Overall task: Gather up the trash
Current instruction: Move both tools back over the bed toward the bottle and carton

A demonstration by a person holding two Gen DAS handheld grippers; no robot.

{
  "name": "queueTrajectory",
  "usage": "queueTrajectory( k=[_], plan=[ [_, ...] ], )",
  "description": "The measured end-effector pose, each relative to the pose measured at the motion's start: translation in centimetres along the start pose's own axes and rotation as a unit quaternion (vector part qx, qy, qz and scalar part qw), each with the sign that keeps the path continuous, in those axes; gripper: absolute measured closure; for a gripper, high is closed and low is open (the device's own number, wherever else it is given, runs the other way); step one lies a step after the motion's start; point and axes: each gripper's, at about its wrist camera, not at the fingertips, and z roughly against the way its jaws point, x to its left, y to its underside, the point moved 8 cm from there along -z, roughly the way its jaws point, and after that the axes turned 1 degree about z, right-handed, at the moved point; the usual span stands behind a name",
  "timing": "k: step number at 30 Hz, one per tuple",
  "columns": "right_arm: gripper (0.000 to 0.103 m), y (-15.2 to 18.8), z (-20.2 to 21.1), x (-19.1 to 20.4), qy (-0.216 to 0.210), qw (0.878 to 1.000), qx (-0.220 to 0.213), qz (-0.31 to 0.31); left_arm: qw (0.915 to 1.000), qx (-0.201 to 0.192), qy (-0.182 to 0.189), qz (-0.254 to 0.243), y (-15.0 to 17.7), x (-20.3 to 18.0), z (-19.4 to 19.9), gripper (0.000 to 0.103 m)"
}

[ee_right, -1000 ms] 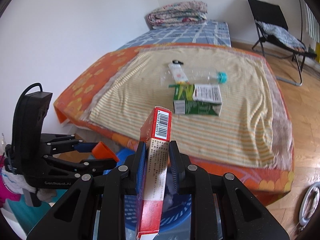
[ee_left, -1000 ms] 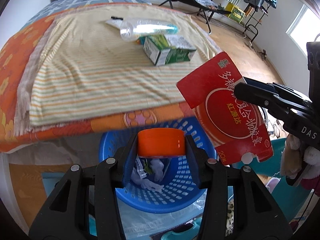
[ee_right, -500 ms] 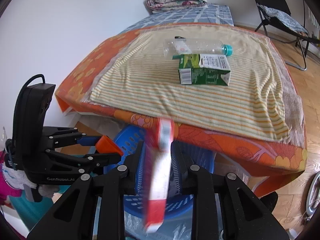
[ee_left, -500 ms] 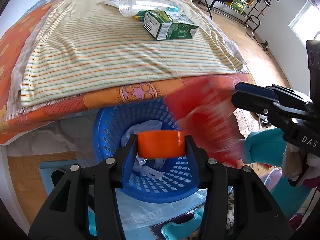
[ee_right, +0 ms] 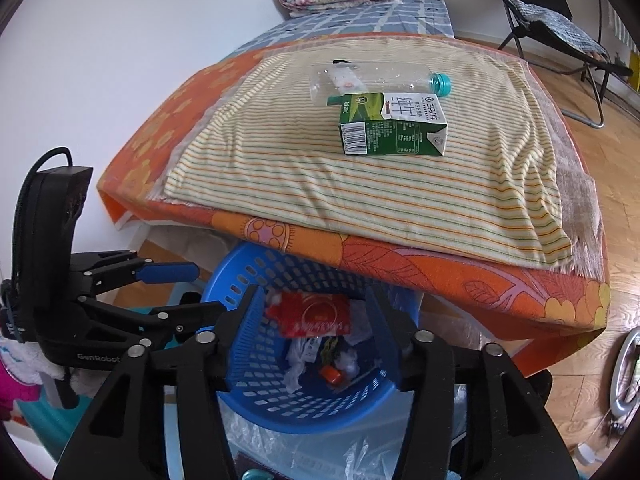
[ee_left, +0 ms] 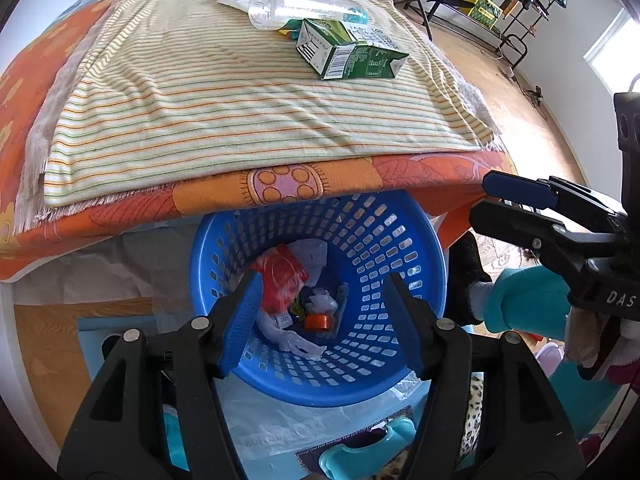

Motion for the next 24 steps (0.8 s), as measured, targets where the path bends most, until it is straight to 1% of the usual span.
queueTrajectory(
  k=[1,8,12,15,24],
  plan=[
    [0.043,0.0,0.0,0.0,0.002,1.0,-0.001,0.001,1.0,0.0,0.0,0.0,0.0,0.0,0.0,0.039],
    [0.037,-0.3,0.0,0.0,0.02,1.0,-0.002,0.011,1.0,-0.006,0.001,0.007,-0.5,0.3,0.3,0.039],
    [0.036,-0.4,0.0,0.0,0.029,0.999,-0.001,0.016,0.9999,-0.011,0.001,0.008,-1.1,0.5,0.6,0.039],
    [0.036,-0.6,0.0,0.0,0.035,0.999,-0.001,0.02,0.9999,-0.016,-0.001,0.007,-1.8,0.6,0.9,0.034],
    [0.035,-1.3,0.4,0.2,0.035,0.999,-0.007,0.029,0.9991,-0.041,-0.011,-0.001,-5.3,1.2,2.0,0.034]
  ],
)
